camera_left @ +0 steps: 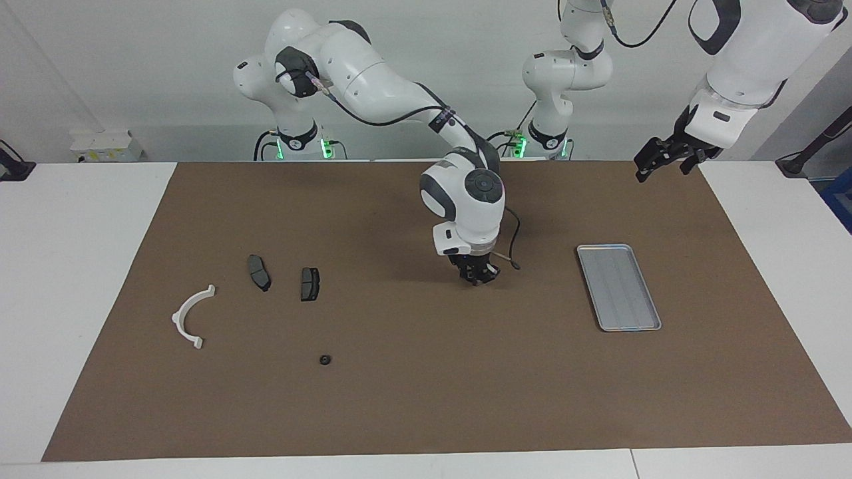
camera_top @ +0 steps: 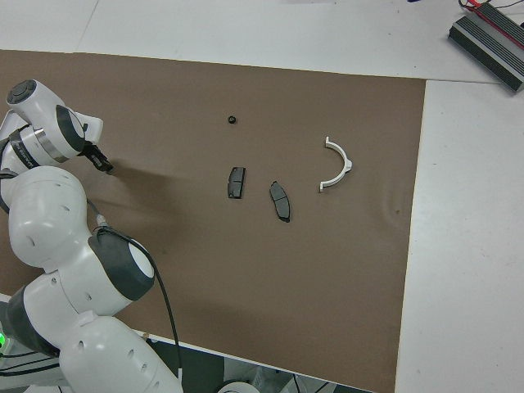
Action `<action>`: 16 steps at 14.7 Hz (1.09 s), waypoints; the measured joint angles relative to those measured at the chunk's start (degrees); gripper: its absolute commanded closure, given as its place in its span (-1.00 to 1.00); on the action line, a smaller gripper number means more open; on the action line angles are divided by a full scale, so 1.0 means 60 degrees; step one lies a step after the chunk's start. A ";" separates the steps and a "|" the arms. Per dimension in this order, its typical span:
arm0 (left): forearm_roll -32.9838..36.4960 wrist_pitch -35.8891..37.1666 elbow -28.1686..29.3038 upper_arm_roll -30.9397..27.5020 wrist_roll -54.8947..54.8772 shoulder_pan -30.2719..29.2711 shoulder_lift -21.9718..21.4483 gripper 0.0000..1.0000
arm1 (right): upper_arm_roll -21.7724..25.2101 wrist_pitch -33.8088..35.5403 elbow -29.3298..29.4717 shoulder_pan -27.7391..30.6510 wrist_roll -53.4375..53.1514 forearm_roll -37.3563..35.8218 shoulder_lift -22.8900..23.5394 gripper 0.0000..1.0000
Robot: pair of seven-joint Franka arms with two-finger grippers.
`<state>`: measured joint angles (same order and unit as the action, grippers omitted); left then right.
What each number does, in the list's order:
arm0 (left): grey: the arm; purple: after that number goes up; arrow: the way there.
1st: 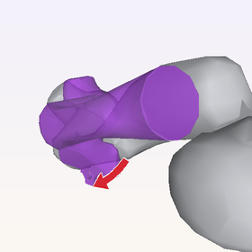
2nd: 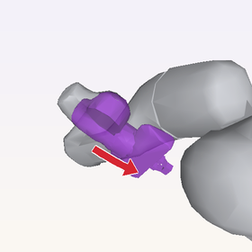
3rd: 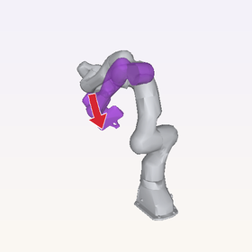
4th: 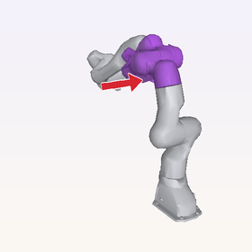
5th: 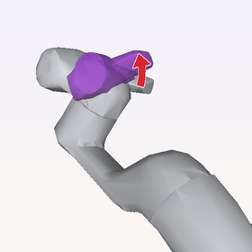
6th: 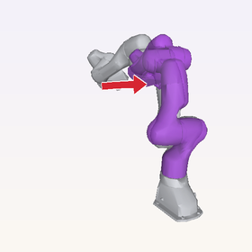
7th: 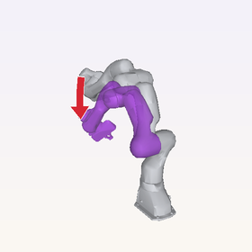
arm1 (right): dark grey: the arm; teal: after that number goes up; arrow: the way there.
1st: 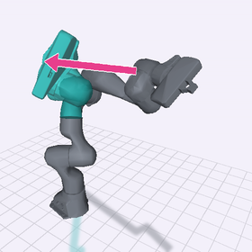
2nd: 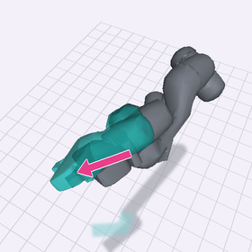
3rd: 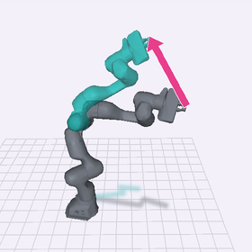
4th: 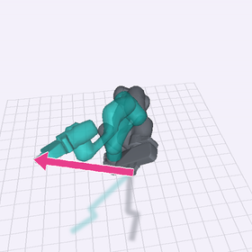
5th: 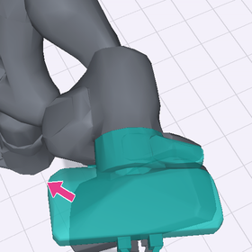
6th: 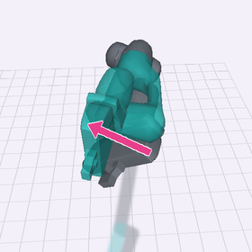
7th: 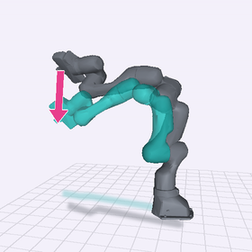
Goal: Pick bearing gear from pile to tray
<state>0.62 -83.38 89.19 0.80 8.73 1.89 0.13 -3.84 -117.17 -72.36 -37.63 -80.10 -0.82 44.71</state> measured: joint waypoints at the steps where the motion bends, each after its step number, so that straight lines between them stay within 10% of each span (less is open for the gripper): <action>1: 0.0000 0.0000 0.0000 0.0000 0.0000 0.0000 0.0000 -1.00 | 0.0000 -0.0001 0.0012 -0.0002 0.0000 0.0000 0.0000 0.43; 2: 0.0000 0.0000 0.0000 0.0000 0.0000 0.0000 0.0000 -1.00 | 0.0000 -0.0001 0.0027 -0.0002 0.0000 0.0000 0.0000 -0.60; 3: 0.0000 0.0000 0.0000 0.0000 0.0000 0.0000 0.0000 -1.00 | 0.0000 -0.0001 0.0039 -0.0003 0.0000 0.0000 0.0000 -0.96; 11: 0.0000 0.0000 0.0000 0.0000 0.0000 0.0000 0.0000 -1.00 | 0.0154 0.0858 0.0492 0.0107 0.0106 -0.0265 -0.0009 -1.00; 16: 0.0000 -0.0022 0.0000 0.0010 0.0005 0.0001 0.0000 -1.00 | 0.0245 0.1969 0.1367 0.1570 0.3755 -0.0483 -0.0469 -1.00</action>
<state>0.62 -83.51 89.19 0.86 8.76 1.90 0.13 -2.37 -105.35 -64.16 -28.21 -57.57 -3.72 41.90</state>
